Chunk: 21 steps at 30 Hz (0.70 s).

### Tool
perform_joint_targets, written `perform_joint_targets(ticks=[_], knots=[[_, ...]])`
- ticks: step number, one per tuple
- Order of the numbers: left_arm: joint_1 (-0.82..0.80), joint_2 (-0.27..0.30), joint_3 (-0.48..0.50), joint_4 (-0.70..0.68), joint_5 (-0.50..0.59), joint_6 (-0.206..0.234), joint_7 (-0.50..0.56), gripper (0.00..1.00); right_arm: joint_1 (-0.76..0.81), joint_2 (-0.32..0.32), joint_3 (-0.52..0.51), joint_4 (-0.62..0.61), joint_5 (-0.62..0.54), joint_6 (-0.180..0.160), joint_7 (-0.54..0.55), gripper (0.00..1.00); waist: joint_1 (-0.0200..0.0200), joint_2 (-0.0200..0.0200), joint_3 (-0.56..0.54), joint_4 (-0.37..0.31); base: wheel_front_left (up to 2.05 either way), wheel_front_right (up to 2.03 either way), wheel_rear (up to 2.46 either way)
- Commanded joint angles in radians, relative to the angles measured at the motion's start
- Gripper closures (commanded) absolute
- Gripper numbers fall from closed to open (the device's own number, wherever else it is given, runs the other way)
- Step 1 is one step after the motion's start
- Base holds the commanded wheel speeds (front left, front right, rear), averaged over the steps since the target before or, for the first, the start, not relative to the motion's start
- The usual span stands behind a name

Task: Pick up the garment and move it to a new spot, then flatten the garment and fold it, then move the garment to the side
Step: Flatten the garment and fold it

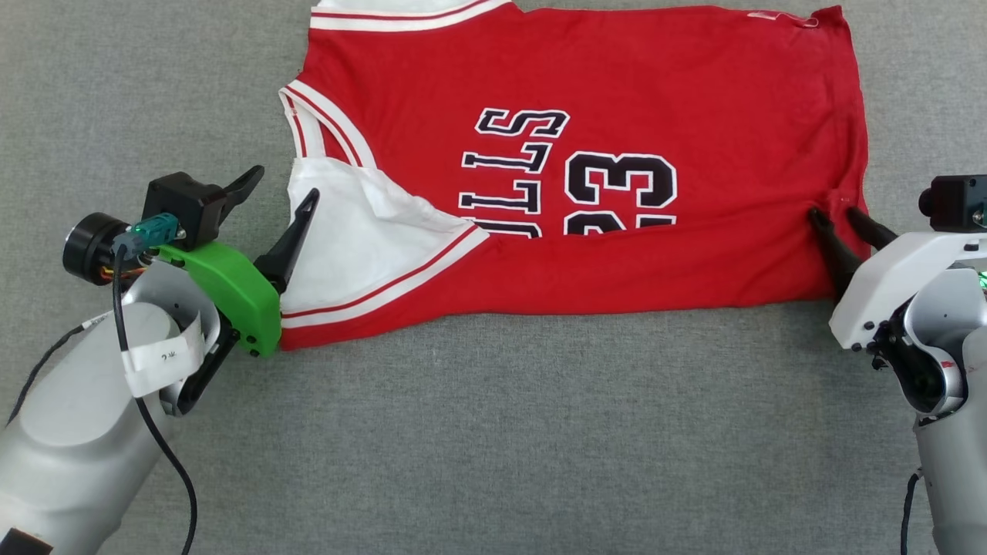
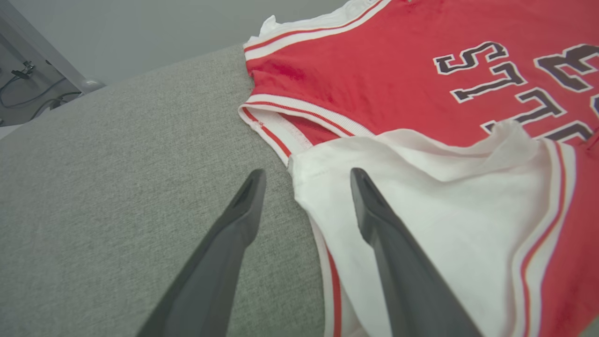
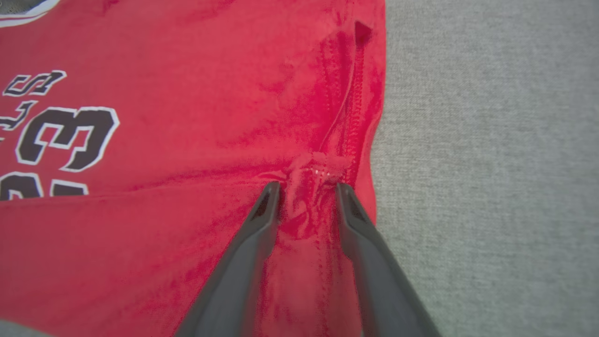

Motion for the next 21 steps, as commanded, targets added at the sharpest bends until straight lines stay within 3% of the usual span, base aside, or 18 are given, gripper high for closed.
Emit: perform_joint_targets(ticks=[1,6,12,17,21], knots=[[-0.011,-0.017,0.003,0.017,0.000,0.002,-0.021,0.00,-0.002,-0.001,-0.006,0.012,-0.008,-0.001,-0.013,0.00,-0.0001,0.0120,-0.021,0.007,0.00,0.00,0.00],[0.034,-0.048,0.020,0.049,-0.034,0.011,-0.068,0.00,0.048,-0.020,-0.002,-0.029,-0.034,-0.001,-0.034,0.00,-0.0001,0.0120,-0.073,0.015,0.00,0.00,0.00],[0.139,-0.058,0.061,0.000,-0.082,0.057,-0.101,0.00,0.129,-0.033,-0.001,-0.137,-0.066,-0.001,-0.016,0.00,-0.0001,0.0120,-0.135,0.014,0.00,0.00,0.00],[0.245,-0.042,0.084,-0.082,-0.130,0.117,-0.089,0.00,0.198,-0.026,-0.007,-0.214,-0.124,-0.001,0.062,0.00,-0.0001,0.0120,-0.166,0.010,0.00,0.00,0.00],[0.321,-0.017,0.086,-0.170,-0.182,0.154,-0.024,0.00,0.250,0.018,-0.050,-0.265,-0.158,-0.001,0.152,0.00,-0.0001,0.0120,-0.173,0.008,0.00,0.00,0.00]])
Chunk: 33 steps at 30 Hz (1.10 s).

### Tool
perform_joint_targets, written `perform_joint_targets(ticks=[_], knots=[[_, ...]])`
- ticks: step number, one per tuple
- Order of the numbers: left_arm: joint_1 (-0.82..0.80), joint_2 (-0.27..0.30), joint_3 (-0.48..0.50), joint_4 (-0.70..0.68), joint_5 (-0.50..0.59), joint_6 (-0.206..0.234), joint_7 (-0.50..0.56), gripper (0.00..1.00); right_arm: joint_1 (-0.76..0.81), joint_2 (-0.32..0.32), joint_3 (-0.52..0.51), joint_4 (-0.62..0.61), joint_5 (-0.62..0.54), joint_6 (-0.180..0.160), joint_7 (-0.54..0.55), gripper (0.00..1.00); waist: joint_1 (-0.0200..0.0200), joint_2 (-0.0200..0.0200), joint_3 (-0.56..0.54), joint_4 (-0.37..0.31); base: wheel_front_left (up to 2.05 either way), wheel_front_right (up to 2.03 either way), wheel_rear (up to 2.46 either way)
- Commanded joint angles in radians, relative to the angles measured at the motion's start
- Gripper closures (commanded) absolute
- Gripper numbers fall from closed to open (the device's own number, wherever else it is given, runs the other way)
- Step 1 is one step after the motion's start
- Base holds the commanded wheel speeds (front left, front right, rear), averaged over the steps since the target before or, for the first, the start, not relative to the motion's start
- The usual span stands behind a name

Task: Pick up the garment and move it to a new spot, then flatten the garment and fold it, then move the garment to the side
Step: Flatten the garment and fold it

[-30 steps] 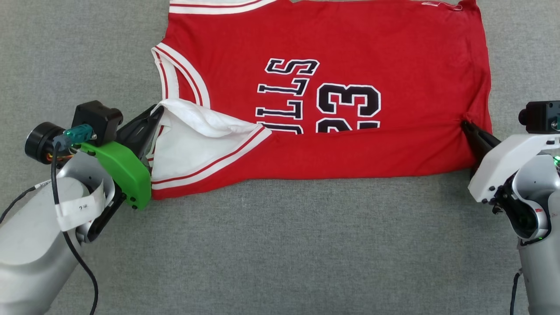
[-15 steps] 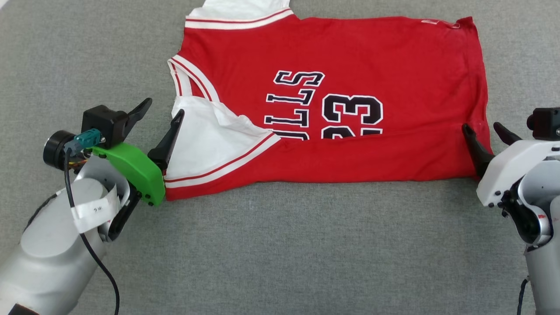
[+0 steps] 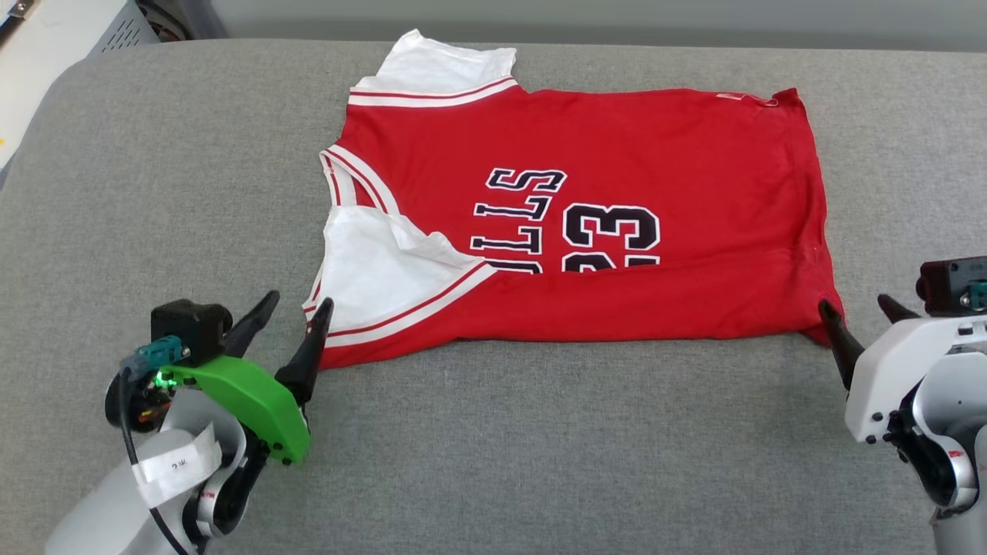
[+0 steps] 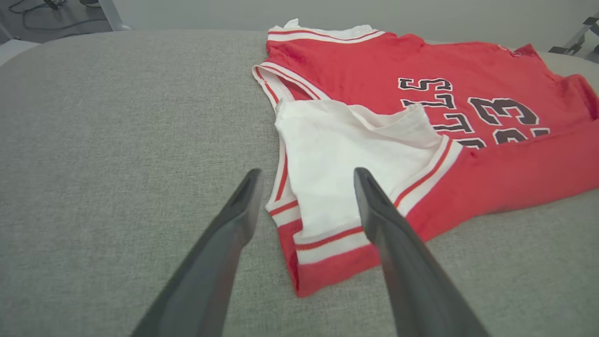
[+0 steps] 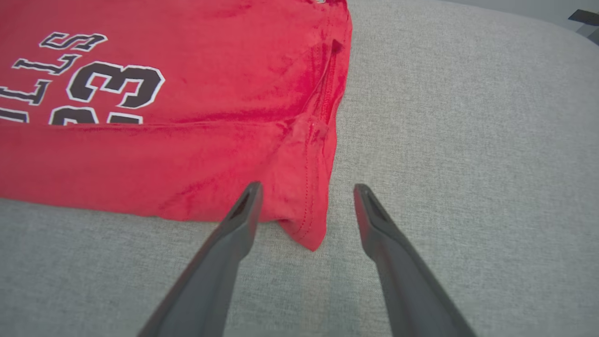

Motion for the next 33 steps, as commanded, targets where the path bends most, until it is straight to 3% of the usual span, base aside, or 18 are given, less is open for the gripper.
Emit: perform_joint_targets(ticks=[1,8,15,21,30,31,32,33], knots=[[0.029,0.014,0.004,-0.023,-0.029,0.018,0.025,0.00,0.022,0.019,-0.012,-0.020,-0.009,-0.001,0.024,0.00,0.0001,0.0120,-0.002,-0.003,0.00,0.00,0.00],[0.084,0.066,-0.011,-0.147,-0.075,0.120,0.186,0.00,0.073,0.082,-0.041,-0.119,-0.037,-0.001,0.127,0.00,0.0001,0.0120,0.029,-0.021,0.00,0.00,0.00],[0.059,0.094,-0.021,-0.187,-0.071,0.216,0.305,0.00,0.063,0.105,-0.040,-0.177,-0.046,-0.001,0.136,0.00,0.0001,0.0120,0.080,-0.051,0.00,0.00,0.00],[0.030,0.110,-0.034,-0.176,-0.048,0.254,0.355,0.00,0.057,0.115,-0.033,-0.178,-0.048,-0.001,0.115,0.00,0.0001,0.0120,0.109,-0.070,0.00,0.00,0.00],[0.039,0.107,-0.025,-0.157,-0.079,0.260,0.374,0.00,0.056,0.119,-0.034,-0.166,-0.049,-0.001,0.098,0.00,0.0001,0.0120,0.121,-0.074,0.00,0.00,0.00],[0.043,0.108,-0.034,-0.153,-0.089,0.254,0.398,0.22,0.054,0.119,-0.032,-0.164,-0.050,-0.001,0.097,0.00,0.0001,0.0120,0.121,-0.074,0.00,0.00,0.00],[0.046,0.109,-0.043,-0.151,-0.096,0.249,0.418,0.54,0.052,0.119,-0.030,-0.162,-0.050,-0.001,0.096,0.00,0.0001,0.0120,0.121,-0.074,0.00,0.00,0.00],[0.048,0.110,-0.054,-0.151,-0.104,0.240,0.443,1.00,0.050,0.119,-0.029,-0.160,-0.050,-0.001,0.095,0.00,0.0001,0.0120,0.121,-0.073,0.00,0.00,0.00]])
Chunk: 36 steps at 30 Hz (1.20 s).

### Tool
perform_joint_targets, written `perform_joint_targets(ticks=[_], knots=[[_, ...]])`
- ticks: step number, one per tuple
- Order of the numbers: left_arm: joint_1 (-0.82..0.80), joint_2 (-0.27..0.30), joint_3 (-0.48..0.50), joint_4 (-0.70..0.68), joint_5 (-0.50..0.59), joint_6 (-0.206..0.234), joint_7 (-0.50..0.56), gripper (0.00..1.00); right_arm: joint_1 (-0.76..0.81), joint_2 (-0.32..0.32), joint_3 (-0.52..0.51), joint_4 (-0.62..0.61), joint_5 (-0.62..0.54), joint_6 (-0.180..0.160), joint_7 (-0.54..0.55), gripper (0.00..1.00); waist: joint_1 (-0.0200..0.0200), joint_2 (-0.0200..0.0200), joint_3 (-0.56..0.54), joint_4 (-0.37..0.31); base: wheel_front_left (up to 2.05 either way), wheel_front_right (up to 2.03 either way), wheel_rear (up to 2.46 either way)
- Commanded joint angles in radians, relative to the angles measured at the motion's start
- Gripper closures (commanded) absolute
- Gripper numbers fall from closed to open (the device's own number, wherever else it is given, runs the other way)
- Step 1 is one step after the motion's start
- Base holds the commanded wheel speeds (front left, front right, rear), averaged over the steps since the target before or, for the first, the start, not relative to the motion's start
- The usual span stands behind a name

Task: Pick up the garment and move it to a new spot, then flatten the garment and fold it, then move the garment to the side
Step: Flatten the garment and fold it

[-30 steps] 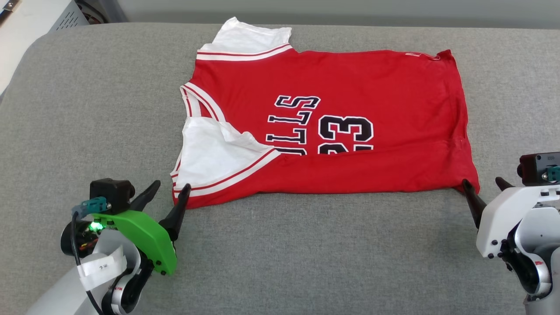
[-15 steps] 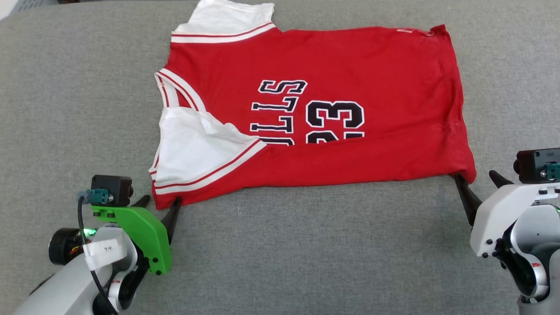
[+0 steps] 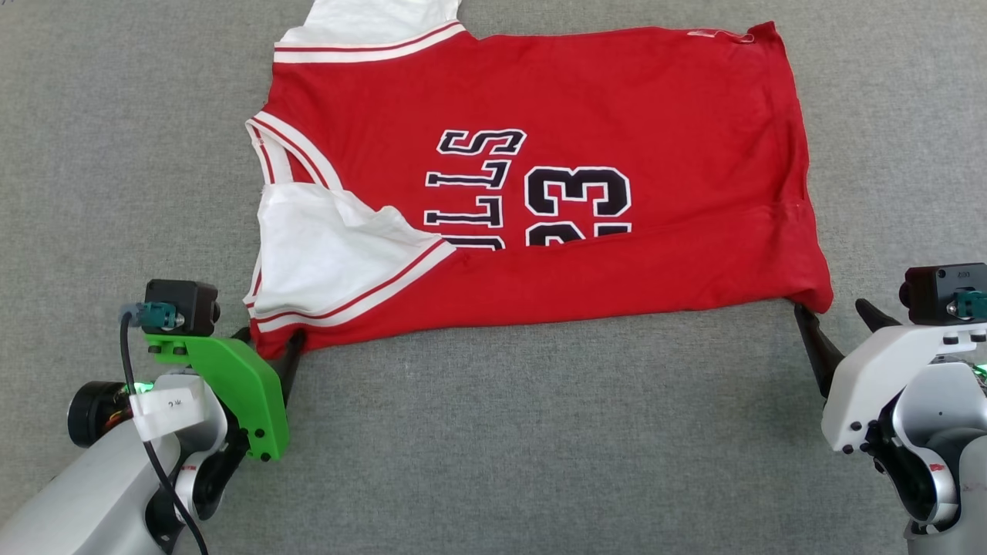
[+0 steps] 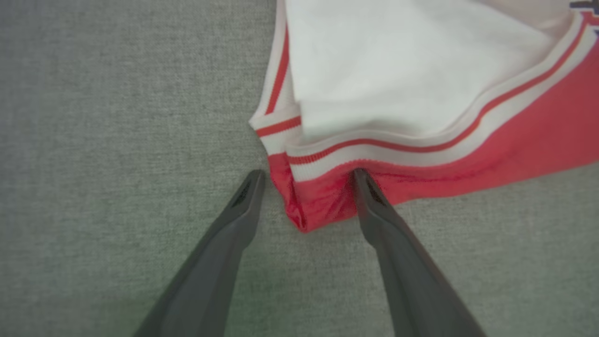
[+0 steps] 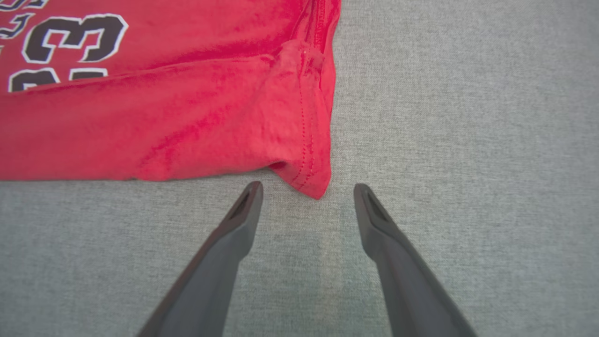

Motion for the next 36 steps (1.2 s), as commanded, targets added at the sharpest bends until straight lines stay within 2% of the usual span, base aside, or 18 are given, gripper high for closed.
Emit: perform_joint_targets(ticks=[1,4,5,9,12,13,16,21,27,28,29,36], knots=[[0.032,-0.004,-0.041,0.026,-0.019,-0.014,0.051,1.00,-0.011,0.000,0.002,0.004,-0.008,-0.001,-0.009,0.00,0.0001,0.0119,-0.001,0.001,0.00,0.00,0.00],[0.035,-0.003,-0.049,0.019,-0.030,-0.030,0.066,1.00,-0.016,-0.005,0.005,0.008,-0.012,-0.001,-0.011,0.00,0.0001,0.0119,-0.007,0.005,0.00,0.00,0.00],[0.040,-0.003,-0.040,0.003,-0.034,-0.044,0.042,1.00,-0.018,-0.016,0.008,0.013,-0.017,-0.001,-0.007,0.00,0.0001,0.0119,-0.019,0.013,0.00,0.00,0.00],[0.044,0.009,-0.020,-0.050,-0.033,-0.049,0.005,1.00,-0.034,-0.037,0.011,0.028,-0.038,-0.001,0.004,0.00,0.0001,0.0119,-0.031,0.029,0.00,0.00,0.00],[0.041,0.035,-0.012,-0.108,-0.010,-0.037,-0.008,1.00,-0.057,-0.042,0.009,0.056,-0.057,-0.001,0.017,0.00,0.0001,0.0119,-0.030,0.045,0.00,0.00,0.00],[0.037,0.054,-0.005,-0.170,0.007,-0.021,-0.014,1.00,-0.087,-0.033,-0.003,0.101,-0.063,-0.001,0.029,0.00,0.0001,0.0119,-0.024,0.061,0.00,0.00,0.00],[0.030,0.064,-0.002,-0.220,0.022,-0.005,-0.015,1.00,-0.121,-0.022,-0.030,0.142,-0.082,-0.001,0.024,0.00,0.0001,0.0119,-0.014,0.074,0.00,0.00,0.00],[0.024,0.069,-0.001,-0.263,0.037,0.009,-0.016,1.00,-0.139,-0.003,-0.055,0.214,-0.137,-0.001,0.049,0.00,0.0001,0.0119,-0.005,0.085,0.00,0.00,0.00],[0.022,0.069,0.000,-0.267,0.042,0.013,-0.022,1.00,-0.122,0.013,-0.034,0.264,-0.124,-0.001,0.086,0.00,0.0001,0.0119,-0.002,0.085,0.00,0.00,0.00],[0.023,0.069,0.000,-0.265,0.042,0.013,-0.024,1.00,-0.118,0.014,-0.029,0.267,-0.121,-0.001,0.094,0.53,0.0001,0.0119,-0.003,0.084,0.00,0.00,0.00],[0.024,0.070,0.000,-0.262,0.041,0.012,-0.025,1.00,-0.115,0.015,-0.026,0.269,-0.118,-0.001,0.101,1.00,0.0001,0.0119,-0.004,0.083,0.00,0.00,0.00],[0.033,0.072,-0.007,-0.234,0.035,0.002,-0.021,1.00,-0.111,0.003,-0.041,0.263,-0.103,-0.001,0.102,1.00,0.0001,0.0119,-0.026,0.073,0.00,0.00,0.00]])
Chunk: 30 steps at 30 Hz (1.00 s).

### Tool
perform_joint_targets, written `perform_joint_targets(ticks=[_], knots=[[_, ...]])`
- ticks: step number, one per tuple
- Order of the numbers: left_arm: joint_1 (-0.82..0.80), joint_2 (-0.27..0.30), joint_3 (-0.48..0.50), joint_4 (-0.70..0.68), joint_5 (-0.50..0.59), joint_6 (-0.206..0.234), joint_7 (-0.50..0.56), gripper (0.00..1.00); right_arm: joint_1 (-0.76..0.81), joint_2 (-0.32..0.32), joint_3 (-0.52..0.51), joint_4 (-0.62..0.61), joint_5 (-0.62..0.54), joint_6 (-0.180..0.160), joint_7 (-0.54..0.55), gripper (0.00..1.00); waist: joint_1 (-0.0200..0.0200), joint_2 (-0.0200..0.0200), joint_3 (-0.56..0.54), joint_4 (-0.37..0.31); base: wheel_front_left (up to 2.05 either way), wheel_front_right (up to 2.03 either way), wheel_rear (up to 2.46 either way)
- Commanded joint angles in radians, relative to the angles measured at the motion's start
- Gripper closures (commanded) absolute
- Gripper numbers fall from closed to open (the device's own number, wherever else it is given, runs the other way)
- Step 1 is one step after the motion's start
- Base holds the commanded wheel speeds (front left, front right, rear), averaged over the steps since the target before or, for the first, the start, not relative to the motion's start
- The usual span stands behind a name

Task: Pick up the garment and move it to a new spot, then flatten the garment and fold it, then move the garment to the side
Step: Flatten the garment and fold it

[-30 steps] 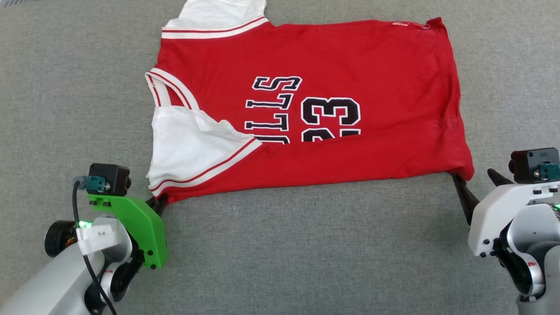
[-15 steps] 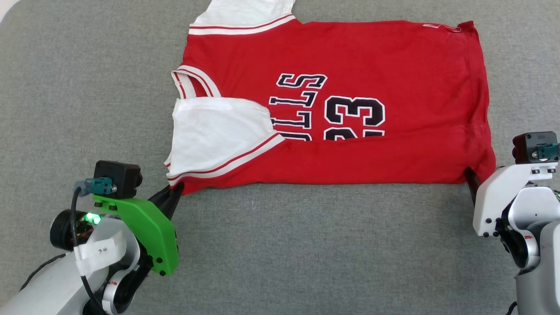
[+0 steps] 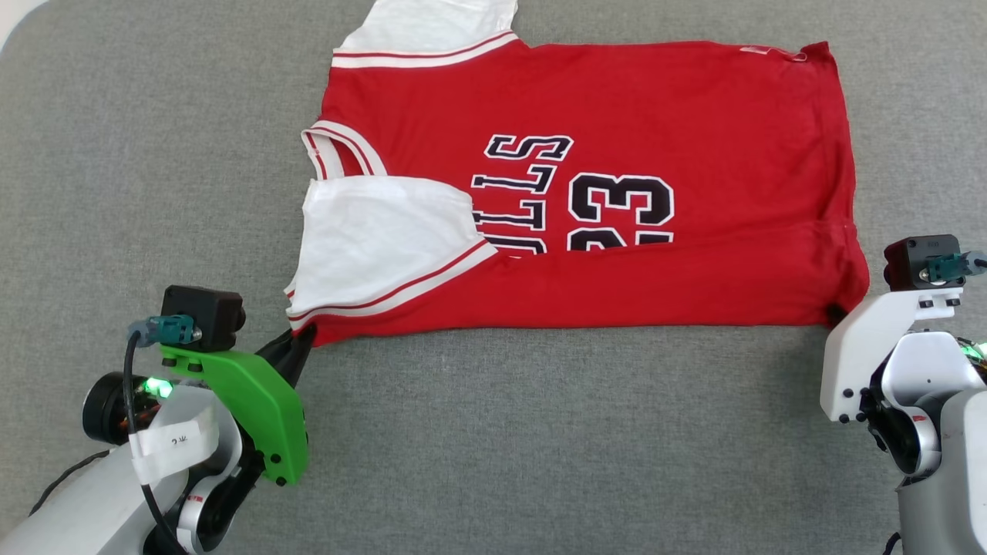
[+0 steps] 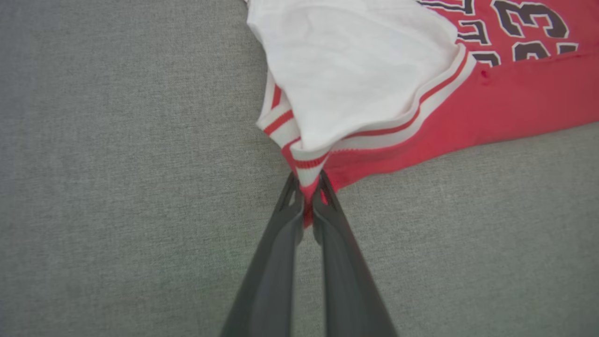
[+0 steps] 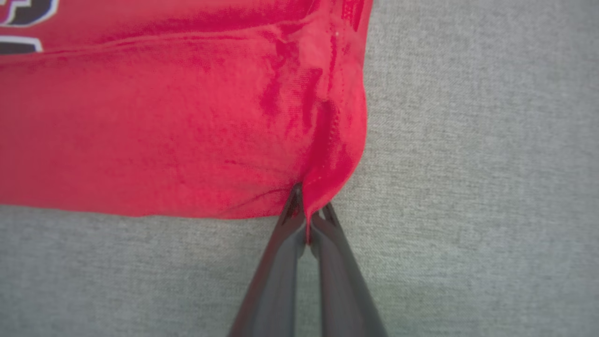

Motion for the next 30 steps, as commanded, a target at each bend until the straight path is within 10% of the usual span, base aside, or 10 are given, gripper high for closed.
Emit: perform_joint_targets(ticks=[1,30], knots=[[0.006,0.008,-0.001,0.008,0.011,-0.004,-0.005,1.00,0.022,-0.002,-0.010,0.018,0.007,-0.001,0.008,1.00,0.0000,0.0120,-0.013,-0.004,0.00,0.00,0.00],[0.277,-0.007,-0.118,0.066,-0.083,-0.020,0.005,1.00,0.362,-0.063,-0.075,-0.165,0.174,-0.001,0.182,1.00,0.0000,0.0120,-0.224,-0.002,0.00,0.00,0.00]])
